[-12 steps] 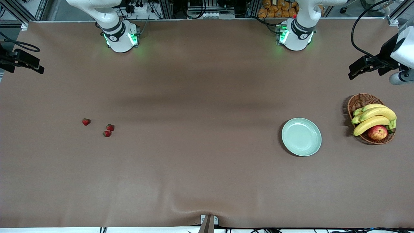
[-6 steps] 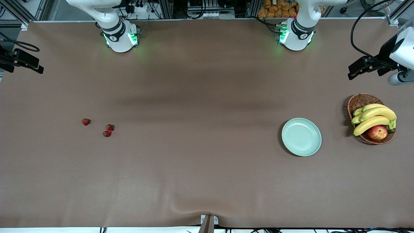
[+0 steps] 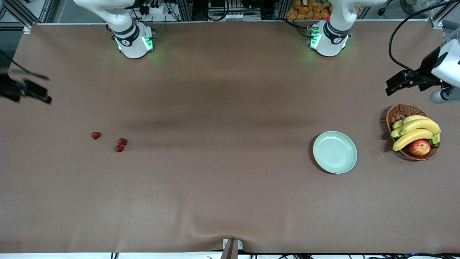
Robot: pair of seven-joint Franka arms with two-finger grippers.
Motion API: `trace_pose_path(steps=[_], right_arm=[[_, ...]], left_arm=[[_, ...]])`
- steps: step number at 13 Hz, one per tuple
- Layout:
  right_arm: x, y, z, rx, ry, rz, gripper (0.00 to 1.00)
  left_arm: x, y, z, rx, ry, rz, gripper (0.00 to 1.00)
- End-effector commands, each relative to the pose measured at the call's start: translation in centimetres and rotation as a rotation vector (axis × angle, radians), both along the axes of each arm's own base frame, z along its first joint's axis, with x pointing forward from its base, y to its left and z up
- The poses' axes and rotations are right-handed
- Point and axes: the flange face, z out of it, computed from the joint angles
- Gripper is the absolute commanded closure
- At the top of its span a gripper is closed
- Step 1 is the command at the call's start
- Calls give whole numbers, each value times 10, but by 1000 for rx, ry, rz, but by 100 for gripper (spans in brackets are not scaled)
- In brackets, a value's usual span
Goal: Collect all strawberries into plate
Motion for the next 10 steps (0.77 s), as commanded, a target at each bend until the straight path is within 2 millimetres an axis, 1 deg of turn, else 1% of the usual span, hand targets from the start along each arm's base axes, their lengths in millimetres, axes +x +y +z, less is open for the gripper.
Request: trace_pose_path(steps=[1, 2, 3, 4, 5, 6, 7, 8, 10], right_arm=[[33, -2, -79, -15, 28, -17, 0], [47, -6, -109, -18, 26, -23, 0], [57, -15, -139, -11, 36, -48, 0], [63, -18, -168, -8, 65, -77, 0], [68, -19, -192, -14, 91, -120, 0], [72, -17, -210, -19, 101, -161, 0], [77, -13, -231, -25, 106, -192, 0], [82, -11, -258, -29, 115, -209, 0], [86, -10, -297, -11, 118, -234, 0]], left_arm=[[6, -1, 2, -44, -15, -17, 0], [7, 0, -1, -44, -9, -16, 0], [6, 1, -4, -43, 0, -14, 0], [6, 2, -7, -43, 4, -12, 0], [6, 2, -9, -39, 10, -12, 0], [6, 1, -12, -37, 15, -13, 0], [6, 1, -12, -36, 13, -15, 0], [6, 1, -12, -36, 13, -15, 0], [9, 0, -10, -42, -8, -15, 0]])
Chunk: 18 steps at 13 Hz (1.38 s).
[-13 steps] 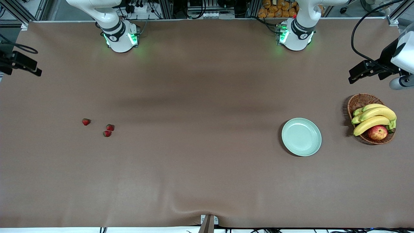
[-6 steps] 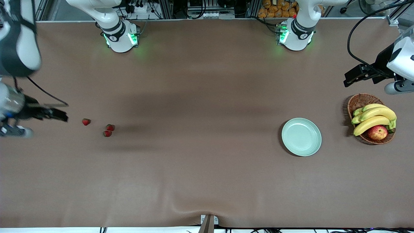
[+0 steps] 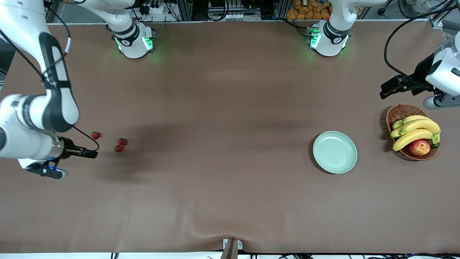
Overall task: Collect all strawberries into plate
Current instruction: 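Reach the right gripper down and grasp a red strawberry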
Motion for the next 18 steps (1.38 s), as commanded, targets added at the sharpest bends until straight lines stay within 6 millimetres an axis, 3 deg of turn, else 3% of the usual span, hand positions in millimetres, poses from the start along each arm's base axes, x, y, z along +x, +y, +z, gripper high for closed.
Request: trace_pose_path(steps=[1, 3, 6, 10, 15, 18], right_arm=[[4, 4, -47, 42, 5, -59, 0], [-8, 5, -80, 73, 6, -97, 0], [-24, 16, -112, 66, 15, -88, 0], [-31, 23, -132, 64, 61, -99, 3], [-35, 30, -136, 60, 73, -95, 29], [-35, 30, -136, 61, 74, -89, 47]], left_arm=[[2, -2, 4, -24, -31, -23, 0], [5, -3, -1, -23, -26, -24, 0], [6, -7, -2, -22, -26, -30, 0], [6, -11, -3, -22, -27, -33, 0], [8, -18, -13, -23, -7, -34, 0], [6, -11, -12, -22, -3, -38, 0]])
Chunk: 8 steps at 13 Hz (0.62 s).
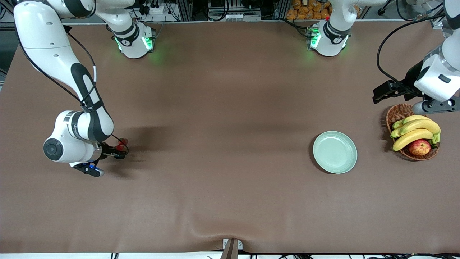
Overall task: Collect all strawberries into plate
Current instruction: 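Reach the right gripper down and grasp a red strawberry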
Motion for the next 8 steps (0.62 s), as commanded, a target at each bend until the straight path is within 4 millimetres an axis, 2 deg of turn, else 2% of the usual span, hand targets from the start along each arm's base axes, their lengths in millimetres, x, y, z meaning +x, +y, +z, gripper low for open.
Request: trace_pose_path(steps=[1, 5, 6, 8], right_arm=[[-2, 1, 0, 6, 0, -5, 54], [-1, 1, 1, 6, -3, -3, 82], [2, 3, 7, 7, -15, 0, 87], [20, 6, 34, 9, -67, 8, 87]], left_arm=[[-3, 2, 3, -20, 2, -15, 0], [-1, -1, 3, -10, -2, -23, 0], [-1, -1, 2, -9, -1, -23, 0], [1, -3, 1, -10, -10, -25, 0]])
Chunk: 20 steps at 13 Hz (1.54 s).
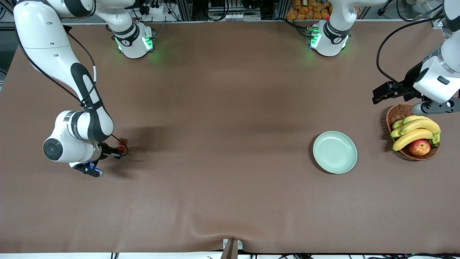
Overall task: Collect all strawberries into plate
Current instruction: 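Carry the strawberry with the right gripper toward the table middle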
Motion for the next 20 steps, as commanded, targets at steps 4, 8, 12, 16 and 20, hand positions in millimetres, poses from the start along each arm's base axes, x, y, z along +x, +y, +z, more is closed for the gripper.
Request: trace_pose_path(steps=[4, 8, 12, 16, 20], right_arm=[[43, 73, 86, 28, -105, 99, 87], [21, 213, 86, 162, -88, 68, 87], [-7, 340, 67, 348, -177, -47, 87], [-34, 418, 36, 420, -226, -63, 87], [-48, 481, 16, 521, -249, -125, 85]], left_arm=[[-3, -4, 5, -11, -11, -28, 0], [-4, -6, 4, -10, -3, -19, 0], [-3, -14, -6, -14, 8, -46, 0], [-4, -33, -24, -6, 40, -60, 0], [-11, -38, -34, 0, 64, -69, 0]])
